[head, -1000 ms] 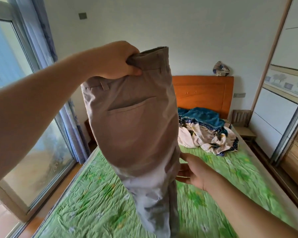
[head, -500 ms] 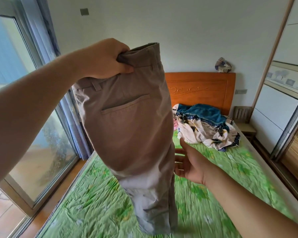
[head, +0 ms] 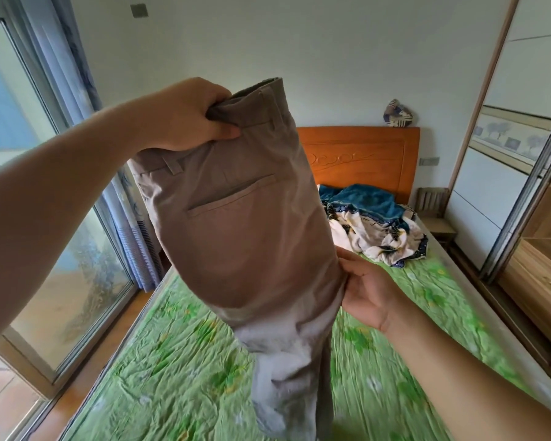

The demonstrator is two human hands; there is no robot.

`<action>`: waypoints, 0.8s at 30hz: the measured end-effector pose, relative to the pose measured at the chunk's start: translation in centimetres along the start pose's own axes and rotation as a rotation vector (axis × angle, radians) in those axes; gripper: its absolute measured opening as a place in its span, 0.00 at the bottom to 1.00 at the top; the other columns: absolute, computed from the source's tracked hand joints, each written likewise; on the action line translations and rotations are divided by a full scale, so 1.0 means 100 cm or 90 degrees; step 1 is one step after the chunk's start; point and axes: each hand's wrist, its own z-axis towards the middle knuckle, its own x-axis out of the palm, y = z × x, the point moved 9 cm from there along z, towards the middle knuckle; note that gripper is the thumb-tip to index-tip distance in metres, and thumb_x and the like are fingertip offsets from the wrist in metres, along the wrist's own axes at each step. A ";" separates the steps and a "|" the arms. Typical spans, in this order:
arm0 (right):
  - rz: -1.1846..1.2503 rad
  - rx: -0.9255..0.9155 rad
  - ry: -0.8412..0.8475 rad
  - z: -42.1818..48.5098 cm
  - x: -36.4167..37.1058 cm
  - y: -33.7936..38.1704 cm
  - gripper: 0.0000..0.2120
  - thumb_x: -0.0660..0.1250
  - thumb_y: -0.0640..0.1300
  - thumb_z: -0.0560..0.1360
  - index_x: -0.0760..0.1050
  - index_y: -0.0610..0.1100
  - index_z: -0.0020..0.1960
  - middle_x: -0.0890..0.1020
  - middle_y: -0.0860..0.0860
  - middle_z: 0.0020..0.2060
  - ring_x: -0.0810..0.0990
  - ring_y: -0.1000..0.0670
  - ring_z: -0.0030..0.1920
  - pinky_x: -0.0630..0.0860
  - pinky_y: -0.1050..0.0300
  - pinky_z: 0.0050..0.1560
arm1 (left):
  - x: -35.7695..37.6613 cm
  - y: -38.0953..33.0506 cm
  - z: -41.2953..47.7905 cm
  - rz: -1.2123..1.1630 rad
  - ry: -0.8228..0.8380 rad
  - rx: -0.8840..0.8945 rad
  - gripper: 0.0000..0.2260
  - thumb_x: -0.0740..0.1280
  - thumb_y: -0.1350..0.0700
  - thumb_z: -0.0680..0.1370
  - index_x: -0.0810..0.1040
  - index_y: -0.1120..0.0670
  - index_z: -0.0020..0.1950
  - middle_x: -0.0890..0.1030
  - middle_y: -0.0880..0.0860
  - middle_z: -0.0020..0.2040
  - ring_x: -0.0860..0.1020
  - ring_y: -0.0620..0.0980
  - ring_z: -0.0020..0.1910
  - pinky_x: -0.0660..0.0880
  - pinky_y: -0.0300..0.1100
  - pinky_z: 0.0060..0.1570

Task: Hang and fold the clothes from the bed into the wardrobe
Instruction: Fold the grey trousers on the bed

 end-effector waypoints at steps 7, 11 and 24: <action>-0.359 -0.178 -0.030 -0.052 -0.020 0.067 0.07 0.68 0.37 0.78 0.85 0.41 0.51 0.86 0.41 0.51 0.84 0.41 0.56 0.78 0.50 0.55 | -0.022 -0.053 -0.008 0.013 -0.006 -0.011 0.11 0.71 0.48 0.77 0.78 0.55 0.47 0.80 0.53 0.40 0.77 0.50 0.39 0.69 0.40 0.39; -0.222 -0.201 -0.097 -0.093 -0.054 0.096 0.07 0.69 0.39 0.77 0.86 0.43 0.45 0.87 0.41 0.49 0.86 0.44 0.50 0.80 0.53 0.47 | -0.036 -0.106 -0.004 0.004 -0.021 -0.010 0.09 0.71 0.47 0.77 0.78 0.52 0.47 0.80 0.49 0.39 0.77 0.45 0.40 0.67 0.40 0.37; -0.593 -0.325 0.001 -0.188 -0.069 0.199 0.19 0.75 0.47 0.74 0.78 0.58 0.62 0.77 0.52 0.67 0.73 0.51 0.70 0.69 0.42 0.71 | -0.049 -0.261 -0.007 0.026 -0.032 0.043 0.10 0.71 0.46 0.77 0.75 0.48 0.41 0.78 0.46 0.36 0.75 0.39 0.36 0.65 0.40 0.35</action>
